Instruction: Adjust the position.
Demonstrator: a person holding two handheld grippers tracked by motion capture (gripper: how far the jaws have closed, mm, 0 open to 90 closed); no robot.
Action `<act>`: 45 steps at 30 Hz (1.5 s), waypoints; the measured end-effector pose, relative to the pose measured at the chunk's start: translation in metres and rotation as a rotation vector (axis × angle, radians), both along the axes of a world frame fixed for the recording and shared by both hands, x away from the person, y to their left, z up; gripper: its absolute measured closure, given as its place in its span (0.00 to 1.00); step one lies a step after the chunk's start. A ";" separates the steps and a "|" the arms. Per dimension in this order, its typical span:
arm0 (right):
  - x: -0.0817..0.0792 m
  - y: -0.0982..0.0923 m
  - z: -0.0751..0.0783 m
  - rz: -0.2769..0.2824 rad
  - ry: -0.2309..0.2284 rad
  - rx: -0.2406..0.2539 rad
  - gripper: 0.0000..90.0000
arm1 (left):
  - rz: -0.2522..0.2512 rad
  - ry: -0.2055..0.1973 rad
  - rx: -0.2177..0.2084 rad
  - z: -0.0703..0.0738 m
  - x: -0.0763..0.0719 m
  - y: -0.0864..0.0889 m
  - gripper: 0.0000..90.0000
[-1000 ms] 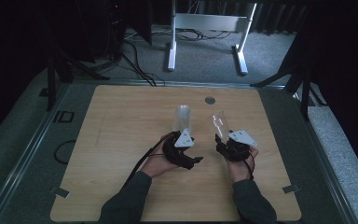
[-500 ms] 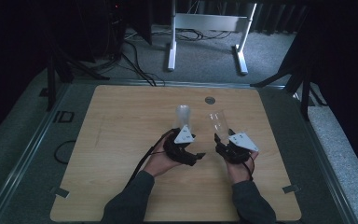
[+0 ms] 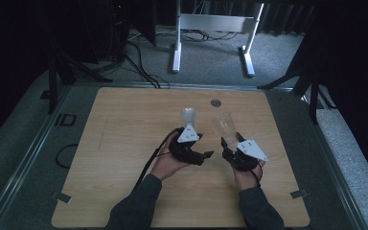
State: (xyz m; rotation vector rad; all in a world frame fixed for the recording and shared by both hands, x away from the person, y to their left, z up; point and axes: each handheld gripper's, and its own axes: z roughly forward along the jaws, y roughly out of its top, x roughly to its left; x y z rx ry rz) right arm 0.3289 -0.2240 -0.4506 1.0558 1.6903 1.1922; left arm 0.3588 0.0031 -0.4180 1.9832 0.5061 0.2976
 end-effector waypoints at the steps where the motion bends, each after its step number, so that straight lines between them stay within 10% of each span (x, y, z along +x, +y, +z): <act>1: -0.001 0.000 0.000 0.000 -0.004 -0.001 0.47 | 0.008 0.005 -0.017 0.002 0.001 0.001 0.28; 16: -0.006 0.001 -0.001 0.016 -0.027 0.006 0.46 | 0.068 0.025 -0.089 0.003 0.006 -0.005 0.30; 45: -0.011 0.004 -0.001 0.035 -0.043 0.009 0.46 | 0.093 0.186 -0.282 -0.002 0.025 -0.013 0.27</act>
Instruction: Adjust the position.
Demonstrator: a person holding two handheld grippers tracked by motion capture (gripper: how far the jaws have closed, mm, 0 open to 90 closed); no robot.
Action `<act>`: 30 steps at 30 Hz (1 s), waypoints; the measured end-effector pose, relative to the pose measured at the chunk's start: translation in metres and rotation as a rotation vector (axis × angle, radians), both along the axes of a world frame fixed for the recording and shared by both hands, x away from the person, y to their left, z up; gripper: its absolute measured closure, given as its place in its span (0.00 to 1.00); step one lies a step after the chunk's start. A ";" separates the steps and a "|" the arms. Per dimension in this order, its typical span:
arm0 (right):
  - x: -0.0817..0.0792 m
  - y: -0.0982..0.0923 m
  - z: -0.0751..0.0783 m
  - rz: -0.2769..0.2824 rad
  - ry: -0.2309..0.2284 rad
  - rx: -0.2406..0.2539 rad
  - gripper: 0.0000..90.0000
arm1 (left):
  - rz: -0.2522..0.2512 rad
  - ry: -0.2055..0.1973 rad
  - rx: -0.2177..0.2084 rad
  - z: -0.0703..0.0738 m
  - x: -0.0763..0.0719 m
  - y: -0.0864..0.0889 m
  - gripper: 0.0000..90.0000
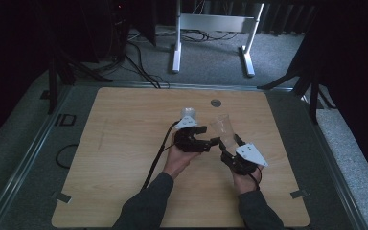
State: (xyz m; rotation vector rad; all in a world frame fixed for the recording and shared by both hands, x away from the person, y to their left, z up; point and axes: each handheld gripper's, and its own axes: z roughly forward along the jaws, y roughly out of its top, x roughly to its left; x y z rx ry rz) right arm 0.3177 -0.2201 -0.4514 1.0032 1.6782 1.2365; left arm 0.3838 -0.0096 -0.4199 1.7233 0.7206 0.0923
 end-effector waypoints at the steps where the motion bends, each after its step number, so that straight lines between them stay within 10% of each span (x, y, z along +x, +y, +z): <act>1: 0.000 0.000 0.000 0.001 0.000 0.002 0.46 | 0.001 0.002 -0.001 0.000 0.000 0.000 0.27; 30: -0.002 0.006 -0.003 0.030 -0.004 -0.003 0.46 | -0.004 0.059 -0.066 0.000 0.006 -0.013 0.25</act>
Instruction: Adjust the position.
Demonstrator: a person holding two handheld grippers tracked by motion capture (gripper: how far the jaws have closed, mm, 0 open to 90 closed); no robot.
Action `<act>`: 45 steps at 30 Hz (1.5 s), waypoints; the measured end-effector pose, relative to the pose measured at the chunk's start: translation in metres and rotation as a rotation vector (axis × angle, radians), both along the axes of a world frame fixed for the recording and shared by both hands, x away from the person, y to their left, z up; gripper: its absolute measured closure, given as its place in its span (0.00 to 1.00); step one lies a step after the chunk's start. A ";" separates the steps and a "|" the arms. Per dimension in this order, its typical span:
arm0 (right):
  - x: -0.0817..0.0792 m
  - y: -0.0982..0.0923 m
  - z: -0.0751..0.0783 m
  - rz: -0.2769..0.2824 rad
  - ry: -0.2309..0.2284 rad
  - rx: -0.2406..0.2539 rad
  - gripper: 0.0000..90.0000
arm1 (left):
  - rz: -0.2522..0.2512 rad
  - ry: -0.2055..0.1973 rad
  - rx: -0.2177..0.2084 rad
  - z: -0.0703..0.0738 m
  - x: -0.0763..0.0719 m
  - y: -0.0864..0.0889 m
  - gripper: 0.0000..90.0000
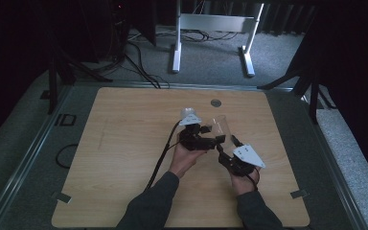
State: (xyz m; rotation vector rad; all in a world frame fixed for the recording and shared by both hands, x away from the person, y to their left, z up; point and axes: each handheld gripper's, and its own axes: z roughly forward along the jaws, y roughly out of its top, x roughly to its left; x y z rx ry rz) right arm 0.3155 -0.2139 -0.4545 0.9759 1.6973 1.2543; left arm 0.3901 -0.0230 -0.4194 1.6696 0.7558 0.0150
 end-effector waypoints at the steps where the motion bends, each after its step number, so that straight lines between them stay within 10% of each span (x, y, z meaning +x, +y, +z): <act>1: 0.000 0.000 0.000 0.001 -0.002 -0.001 0.46 | -0.003 0.005 -0.006 0.000 0.001 0.000 0.24; 20: 0.000 0.001 -0.001 0.005 0.004 0.006 0.46 | 0.021 0.071 -0.112 -0.002 0.007 -0.006 0.23; 45: 0.001 0.001 -0.002 0.012 0.006 -0.011 0.45 | 0.030 0.032 -0.121 0.002 0.001 -0.008 0.34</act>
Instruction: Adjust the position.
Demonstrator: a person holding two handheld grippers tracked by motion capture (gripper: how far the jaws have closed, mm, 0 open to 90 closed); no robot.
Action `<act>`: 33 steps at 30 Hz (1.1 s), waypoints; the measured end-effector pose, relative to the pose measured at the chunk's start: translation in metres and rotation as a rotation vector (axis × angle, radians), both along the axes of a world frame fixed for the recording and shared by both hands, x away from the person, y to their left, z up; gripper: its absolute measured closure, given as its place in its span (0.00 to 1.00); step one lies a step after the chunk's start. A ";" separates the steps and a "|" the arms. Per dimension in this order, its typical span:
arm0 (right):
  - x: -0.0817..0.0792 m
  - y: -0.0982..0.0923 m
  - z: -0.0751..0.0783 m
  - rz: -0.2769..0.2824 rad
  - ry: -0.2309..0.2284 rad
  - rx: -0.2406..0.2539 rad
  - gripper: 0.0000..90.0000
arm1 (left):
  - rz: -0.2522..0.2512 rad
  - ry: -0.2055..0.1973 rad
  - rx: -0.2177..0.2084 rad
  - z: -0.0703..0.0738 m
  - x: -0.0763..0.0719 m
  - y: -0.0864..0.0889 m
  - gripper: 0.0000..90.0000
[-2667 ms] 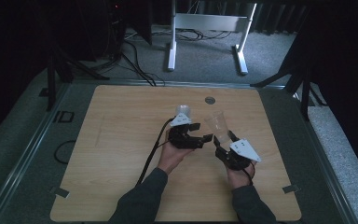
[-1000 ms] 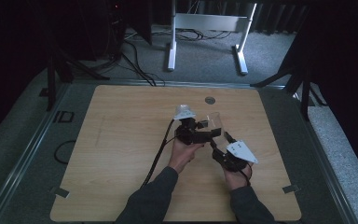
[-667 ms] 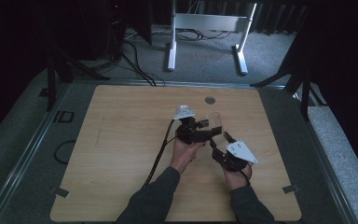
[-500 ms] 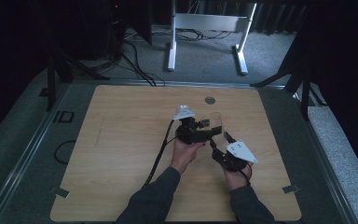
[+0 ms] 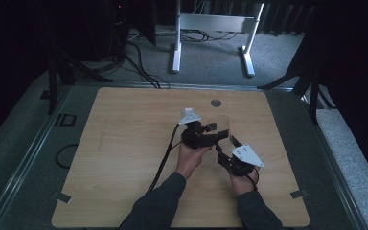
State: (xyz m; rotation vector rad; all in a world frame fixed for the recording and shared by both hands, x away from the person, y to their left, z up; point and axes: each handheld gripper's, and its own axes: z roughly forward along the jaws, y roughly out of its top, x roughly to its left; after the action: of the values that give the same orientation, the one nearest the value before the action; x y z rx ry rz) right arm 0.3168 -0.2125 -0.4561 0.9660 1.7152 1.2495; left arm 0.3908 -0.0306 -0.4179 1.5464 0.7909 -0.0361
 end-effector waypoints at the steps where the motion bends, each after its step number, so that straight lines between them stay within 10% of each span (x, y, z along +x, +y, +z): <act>1: 0.000 0.000 0.000 0.001 0.001 -0.001 0.45 | 0.001 -0.003 0.002 0.000 0.000 0.000 0.34; 33: 0.008 -0.001 0.004 0.047 0.059 -0.009 0.39 | 0.021 -0.123 0.153 0.006 -0.012 -0.008 0.36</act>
State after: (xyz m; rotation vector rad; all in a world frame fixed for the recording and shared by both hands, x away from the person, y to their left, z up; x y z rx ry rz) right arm 0.3245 -0.2139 -0.4522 0.9707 1.7971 1.2534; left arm 0.3787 -0.0387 -0.4122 1.6674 0.7254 0.1365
